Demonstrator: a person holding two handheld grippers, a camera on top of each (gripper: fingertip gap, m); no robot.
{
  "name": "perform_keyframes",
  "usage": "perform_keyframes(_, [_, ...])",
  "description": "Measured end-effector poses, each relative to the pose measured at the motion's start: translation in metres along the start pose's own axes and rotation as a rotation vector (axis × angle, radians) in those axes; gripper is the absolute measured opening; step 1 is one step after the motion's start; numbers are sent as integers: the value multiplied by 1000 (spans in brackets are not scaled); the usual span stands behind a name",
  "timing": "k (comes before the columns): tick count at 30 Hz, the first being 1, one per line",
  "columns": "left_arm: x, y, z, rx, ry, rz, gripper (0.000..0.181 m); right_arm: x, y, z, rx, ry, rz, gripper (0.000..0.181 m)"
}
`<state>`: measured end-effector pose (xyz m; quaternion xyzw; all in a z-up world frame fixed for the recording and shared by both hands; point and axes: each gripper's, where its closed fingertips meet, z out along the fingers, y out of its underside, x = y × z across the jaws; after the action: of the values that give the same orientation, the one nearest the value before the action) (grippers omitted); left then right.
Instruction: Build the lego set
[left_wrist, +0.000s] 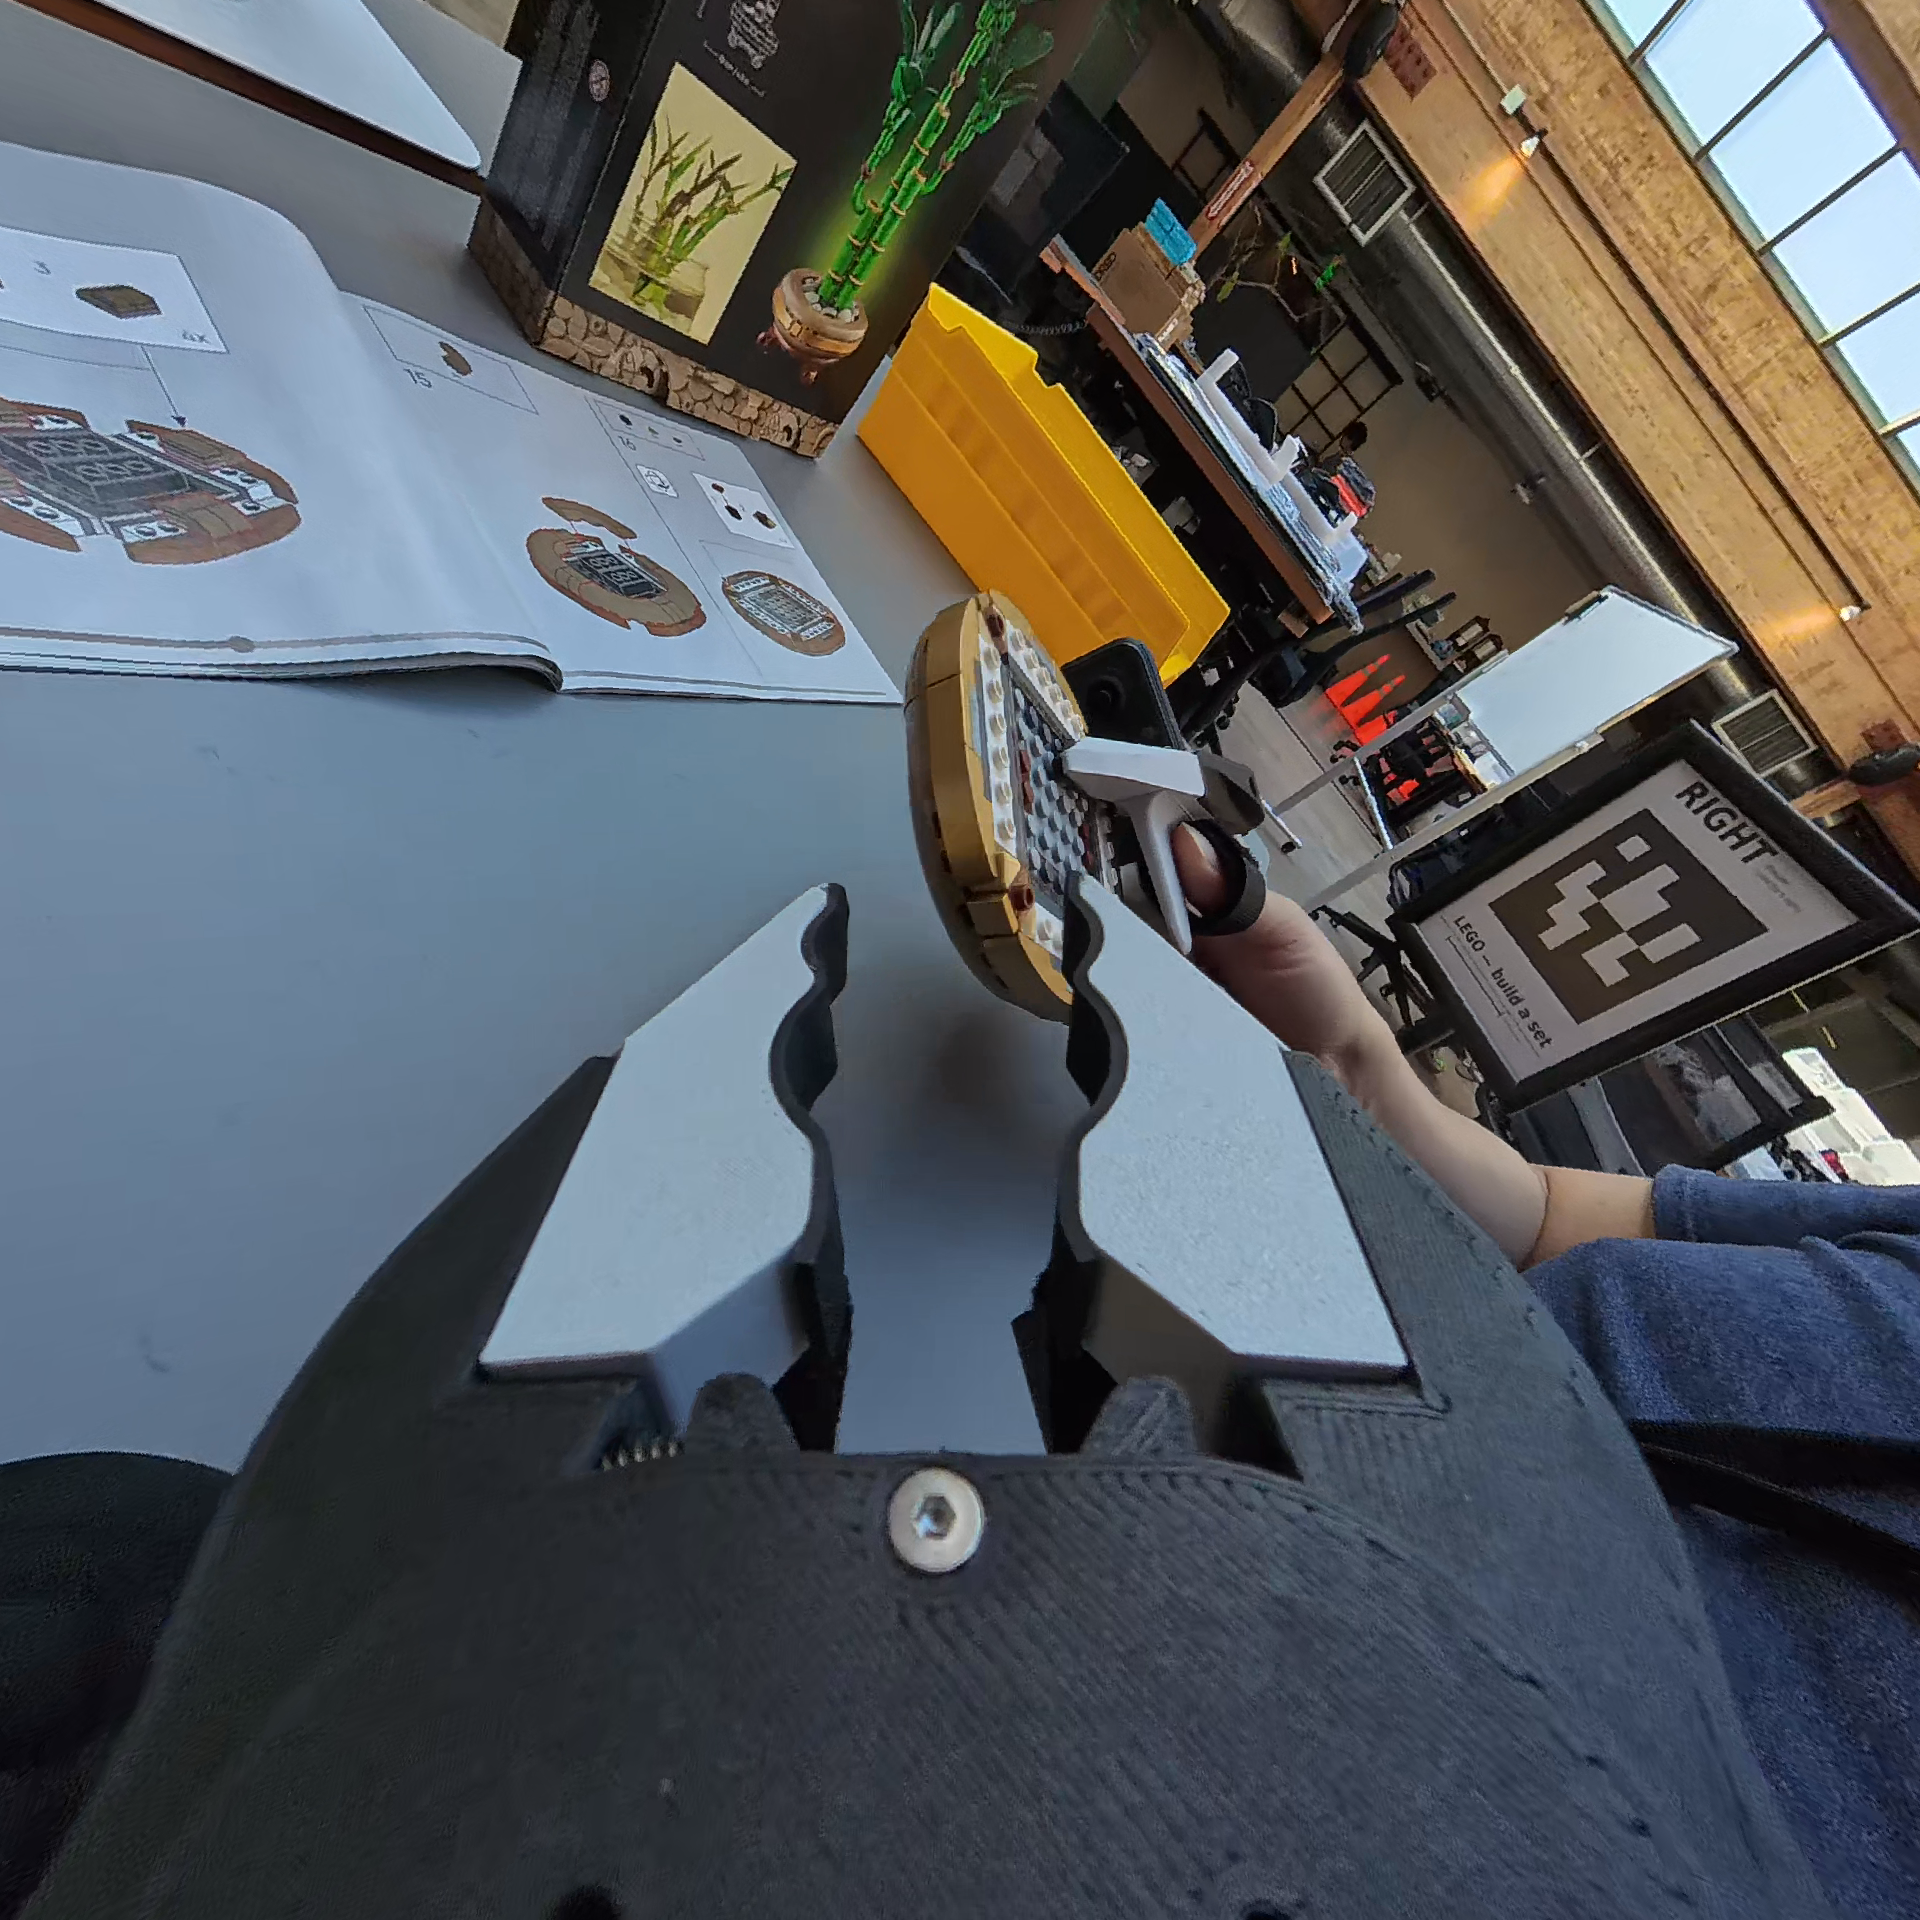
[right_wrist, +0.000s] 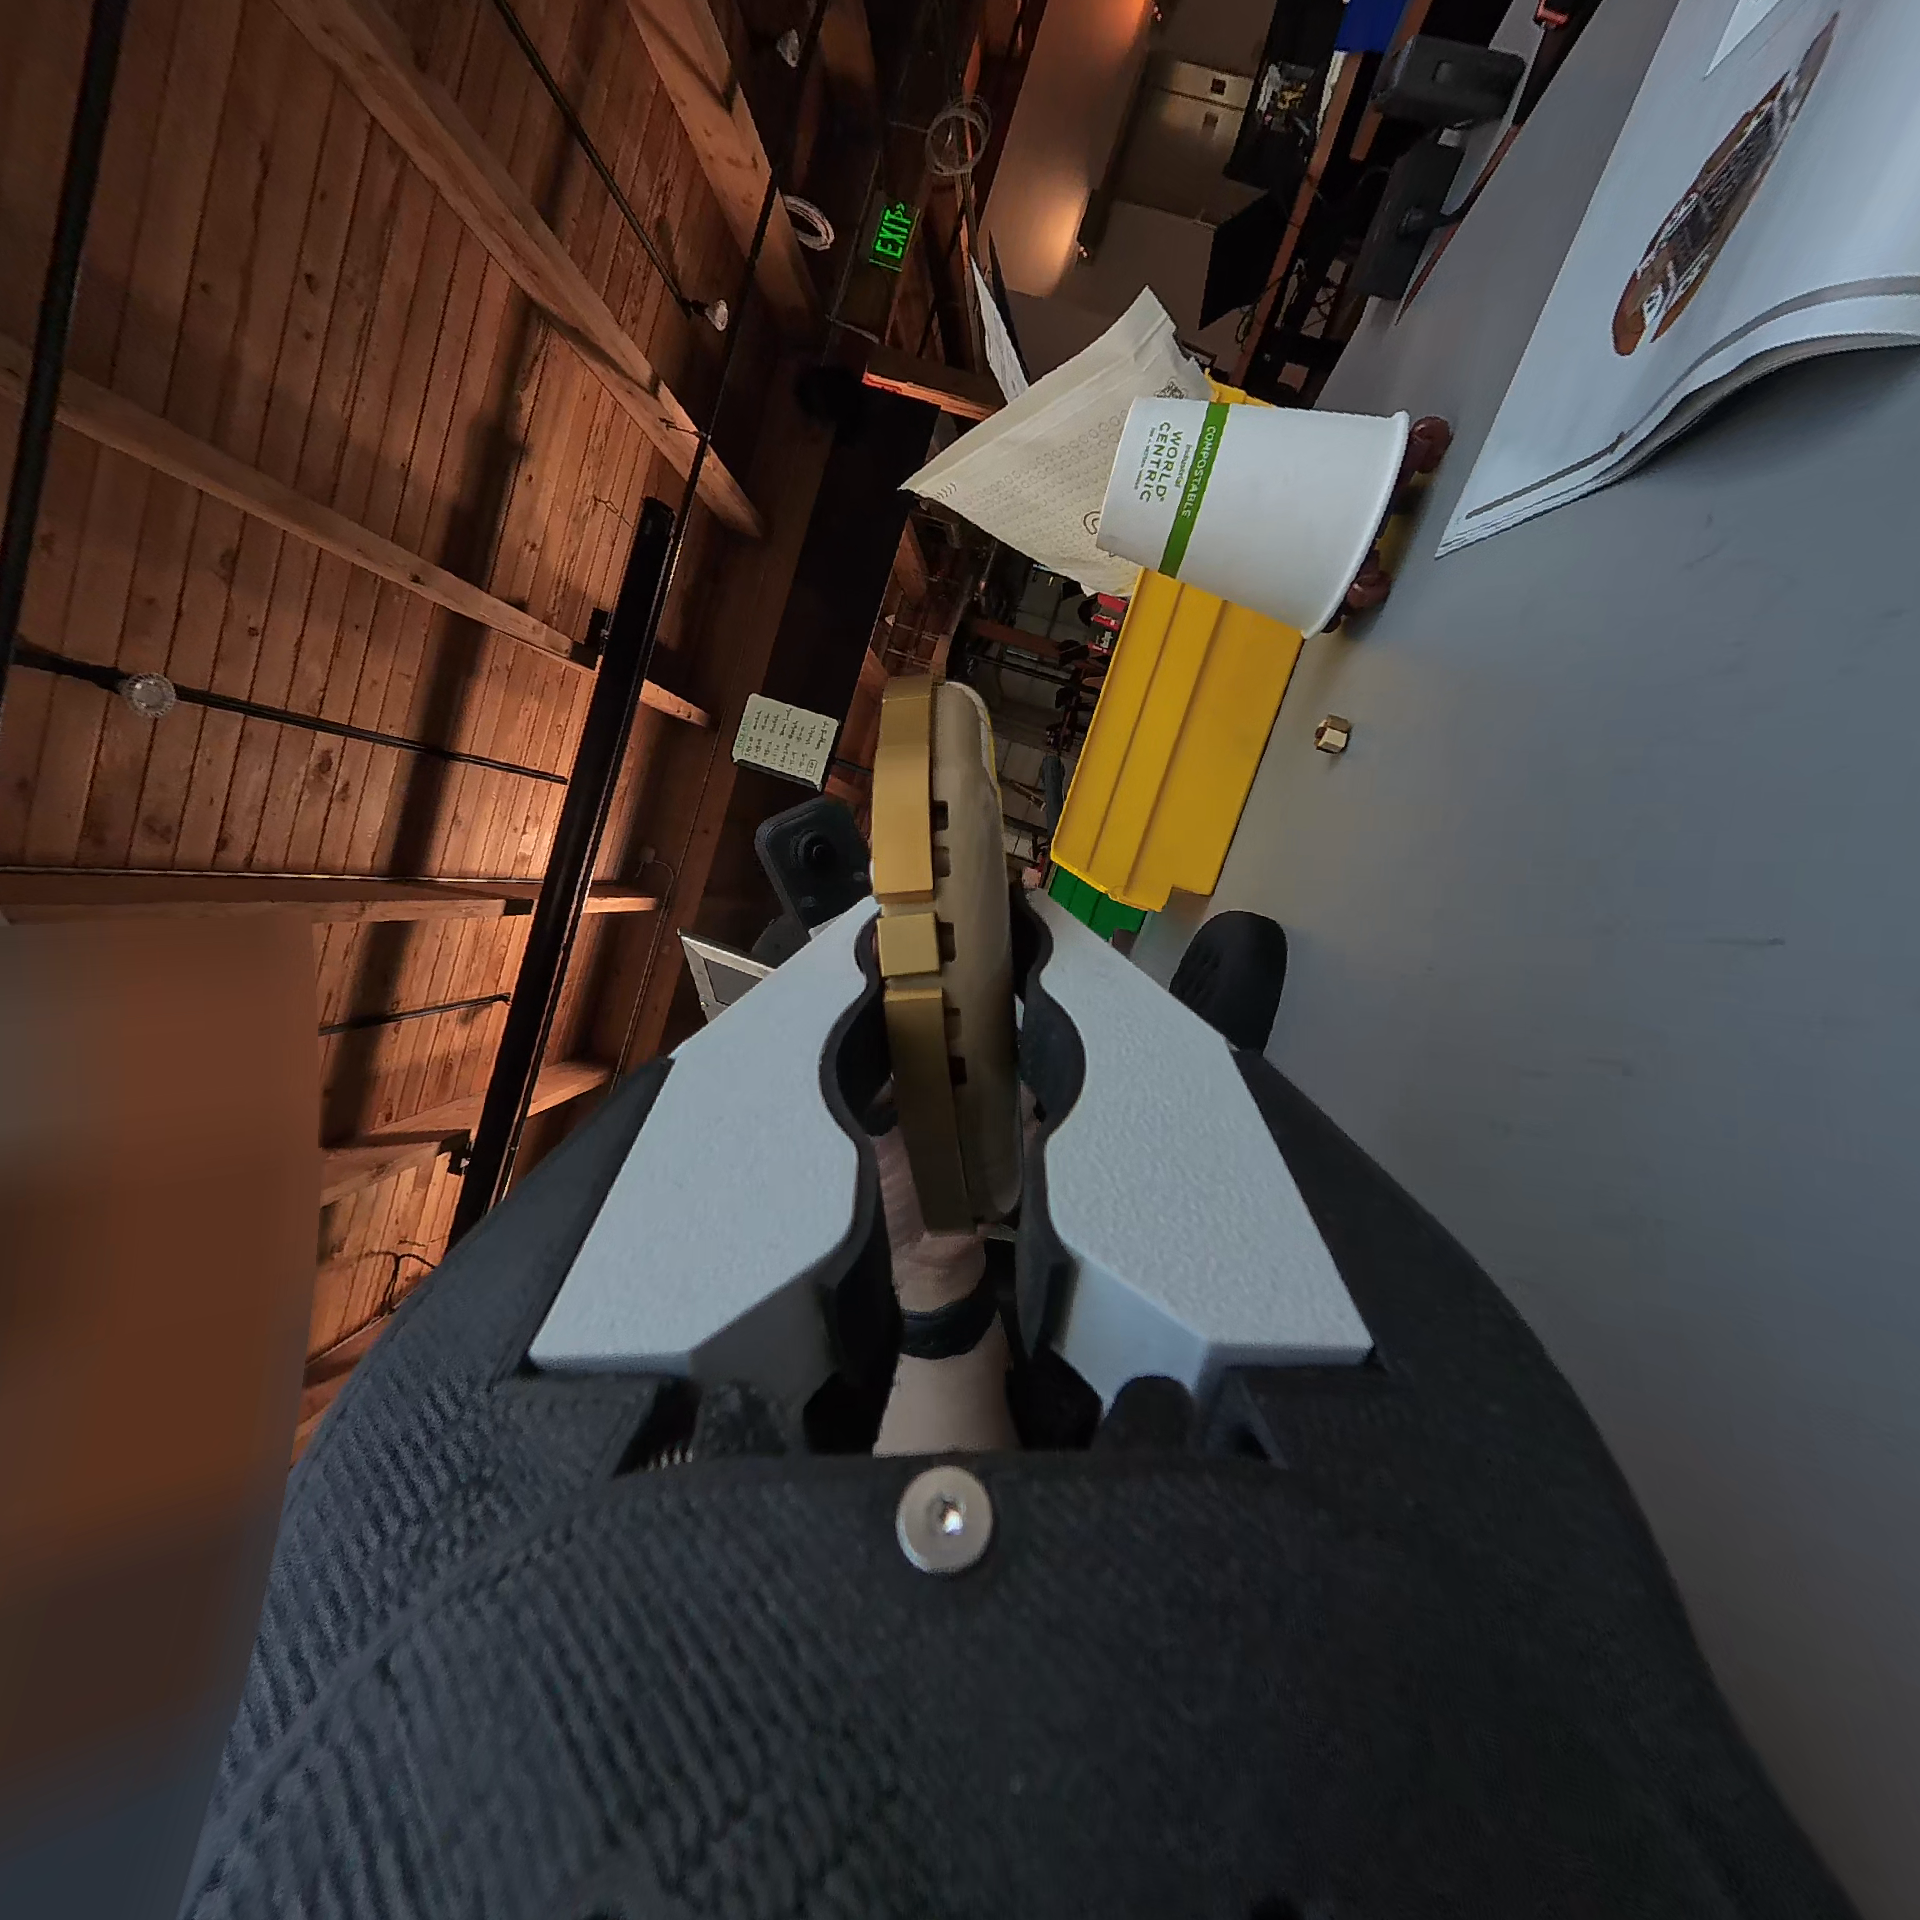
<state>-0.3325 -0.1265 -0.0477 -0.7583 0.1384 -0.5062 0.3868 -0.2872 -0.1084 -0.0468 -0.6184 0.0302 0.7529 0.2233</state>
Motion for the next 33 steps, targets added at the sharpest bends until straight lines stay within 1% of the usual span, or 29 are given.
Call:
perform_keyframes(1, [0,2,1,-8,16,-13,44,-2,1,1,-5,-7,-2,18])
perform_keyframes(3, [5,2,3,-10,77,-45,42,-4,3,2,-15,-12,-11,18])
perform_keyframes(6, [13,-2,0,19,157,-72,30,-7,5,2,-29,-15,-35,18])
perform_keyframes(7, [14,-2,0,14,169,-73,27,-9,5,2,-32,-20,-41,18])
perform_keyframes(10, [15,2,-1,-15,183,-62,29,-13,5,3,-38,-32,-45,18])
perform_keyframes(13, [18,0,-4,-5,214,-70,29,-15,6,4,-49,-41,-57,18])
perform_keyframes(17, [23,4,-4,-22,261,-83,22,-19,9,7,-68,-54,-74,18])
perform_keyframes(24, [26,4,-7,-17,301,-105,19,-23,13,8,-99,-49,-138,18])
perform_keyframes(29, [30,0,-8,10,315,-108,19,-27,11,8,-86,-81,-101,18])
perform_keyframes(33, [30,-3,-6,55,295,-91,19,-27,9,8,-63,-95,-86,18])
